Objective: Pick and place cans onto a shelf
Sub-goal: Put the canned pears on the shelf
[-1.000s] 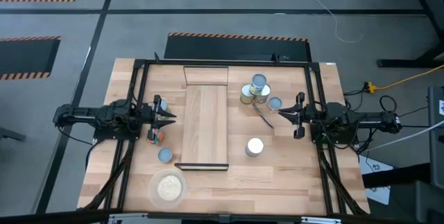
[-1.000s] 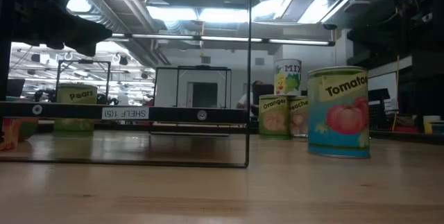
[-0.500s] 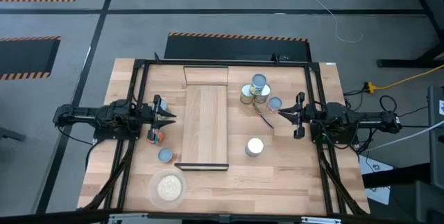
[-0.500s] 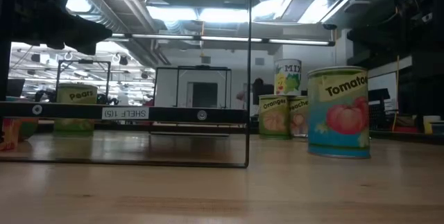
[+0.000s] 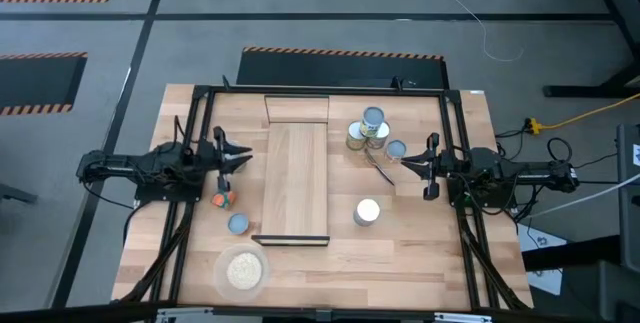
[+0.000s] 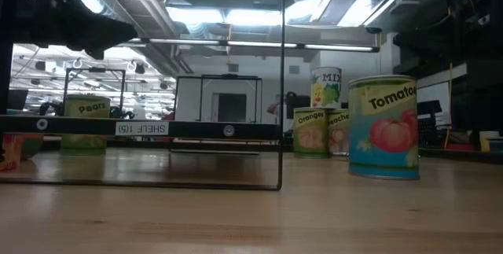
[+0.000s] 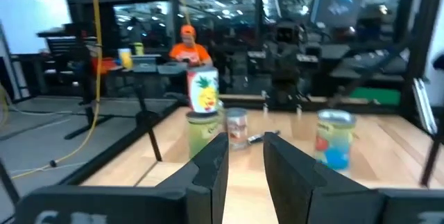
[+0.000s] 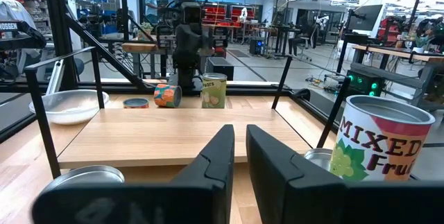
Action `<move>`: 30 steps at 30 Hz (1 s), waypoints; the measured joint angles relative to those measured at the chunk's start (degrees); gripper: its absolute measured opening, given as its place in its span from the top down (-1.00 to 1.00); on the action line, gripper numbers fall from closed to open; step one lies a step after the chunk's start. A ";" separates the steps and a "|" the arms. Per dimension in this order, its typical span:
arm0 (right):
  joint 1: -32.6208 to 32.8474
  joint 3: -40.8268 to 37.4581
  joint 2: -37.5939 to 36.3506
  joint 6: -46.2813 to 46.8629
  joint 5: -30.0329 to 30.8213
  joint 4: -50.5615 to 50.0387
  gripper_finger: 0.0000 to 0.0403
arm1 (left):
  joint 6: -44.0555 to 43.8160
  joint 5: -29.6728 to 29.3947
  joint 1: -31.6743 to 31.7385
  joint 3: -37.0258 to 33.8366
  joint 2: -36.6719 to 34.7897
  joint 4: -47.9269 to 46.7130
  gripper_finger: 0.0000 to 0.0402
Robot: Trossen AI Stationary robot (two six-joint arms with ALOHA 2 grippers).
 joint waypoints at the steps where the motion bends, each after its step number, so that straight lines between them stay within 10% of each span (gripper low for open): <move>1: 0.02 0.00 0.00 0.00 -0.02 -0.02 0.77 | 0.00 -0.50 0.00 0.00 -0.02 0.55 0.57; 20: 0.02 -0.02 0.00 0.00 -0.02 -0.02 0.77 | 0.04 -7.42 0.02 0.40 1.66 10.36 0.19; 30: 0.02 -0.01 0.00 0.00 0.00 -0.01 0.77 | -0.36 -14.99 0.00 12.80 18.13 6.76 0.20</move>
